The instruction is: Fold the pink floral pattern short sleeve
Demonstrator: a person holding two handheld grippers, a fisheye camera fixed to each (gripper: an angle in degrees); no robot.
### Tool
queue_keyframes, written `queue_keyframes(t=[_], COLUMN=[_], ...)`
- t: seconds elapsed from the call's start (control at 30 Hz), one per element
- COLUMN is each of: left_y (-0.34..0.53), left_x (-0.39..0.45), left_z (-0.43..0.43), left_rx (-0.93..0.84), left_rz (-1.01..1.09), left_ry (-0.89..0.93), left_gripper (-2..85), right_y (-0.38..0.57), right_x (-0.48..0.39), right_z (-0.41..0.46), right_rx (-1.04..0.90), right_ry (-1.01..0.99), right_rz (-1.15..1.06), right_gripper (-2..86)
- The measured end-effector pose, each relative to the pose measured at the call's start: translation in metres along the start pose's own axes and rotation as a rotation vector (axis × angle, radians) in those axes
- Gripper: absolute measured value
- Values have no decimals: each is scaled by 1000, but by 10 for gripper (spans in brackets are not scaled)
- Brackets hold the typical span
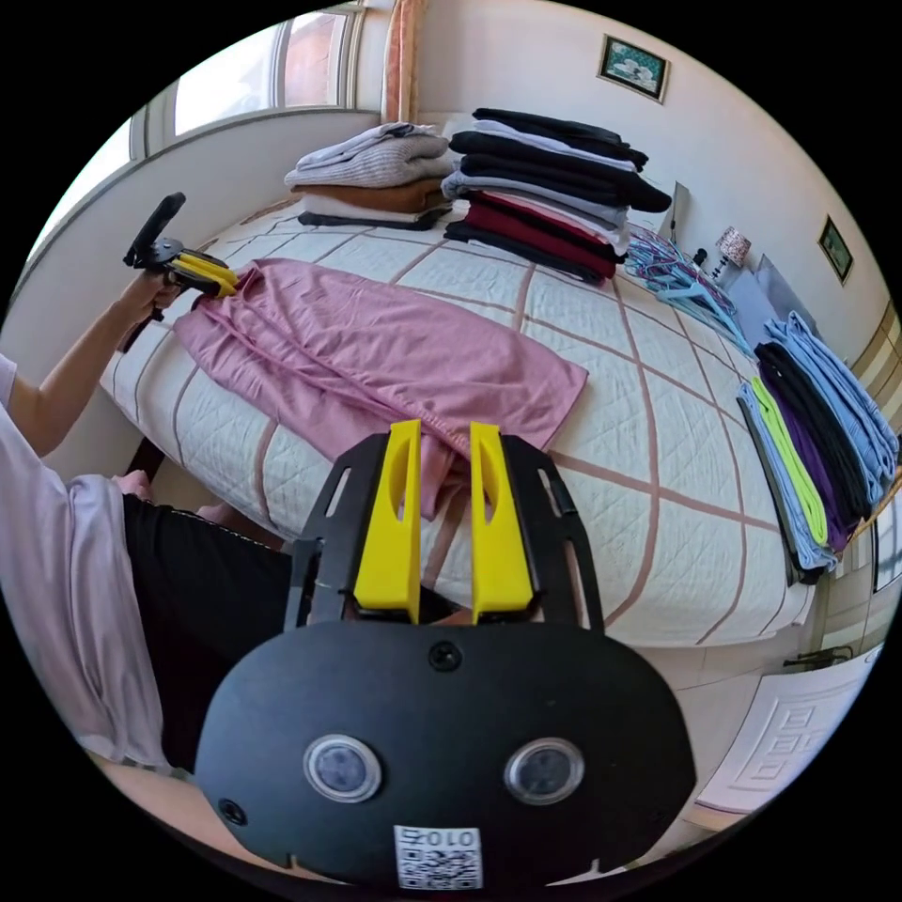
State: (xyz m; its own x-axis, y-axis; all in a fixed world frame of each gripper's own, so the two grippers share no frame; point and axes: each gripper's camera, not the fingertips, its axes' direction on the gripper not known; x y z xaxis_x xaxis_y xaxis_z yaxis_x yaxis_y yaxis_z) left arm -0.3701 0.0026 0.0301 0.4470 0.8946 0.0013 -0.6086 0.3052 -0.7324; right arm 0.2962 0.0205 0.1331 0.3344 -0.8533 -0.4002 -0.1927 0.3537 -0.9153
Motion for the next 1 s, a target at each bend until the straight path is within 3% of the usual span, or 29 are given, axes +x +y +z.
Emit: queue_keyframes(t=[0.4, 0.53, 0.77, 1.0], left_y=[36, 50, 53, 34], left_x=[54, 42, 36, 76], left_z=[-32, -15, -20, -72], left_rx=[-7, -88, -59, 111], left_rz=[234, 166, 103, 219], left_ry=[-33, -74, -85, -114], left_gripper=[-2, -1, 18, 42], right_y=[18, 24, 31, 18], right_x=[9, 1, 27, 38], right_z=[-6, 2, -2, -11], right_rx=[-33, -65, -98, 19], right_ry=[9, -14, 109, 26], right_rz=[-12, -48, 146, 218], right_gripper=[29, 29, 22, 51])
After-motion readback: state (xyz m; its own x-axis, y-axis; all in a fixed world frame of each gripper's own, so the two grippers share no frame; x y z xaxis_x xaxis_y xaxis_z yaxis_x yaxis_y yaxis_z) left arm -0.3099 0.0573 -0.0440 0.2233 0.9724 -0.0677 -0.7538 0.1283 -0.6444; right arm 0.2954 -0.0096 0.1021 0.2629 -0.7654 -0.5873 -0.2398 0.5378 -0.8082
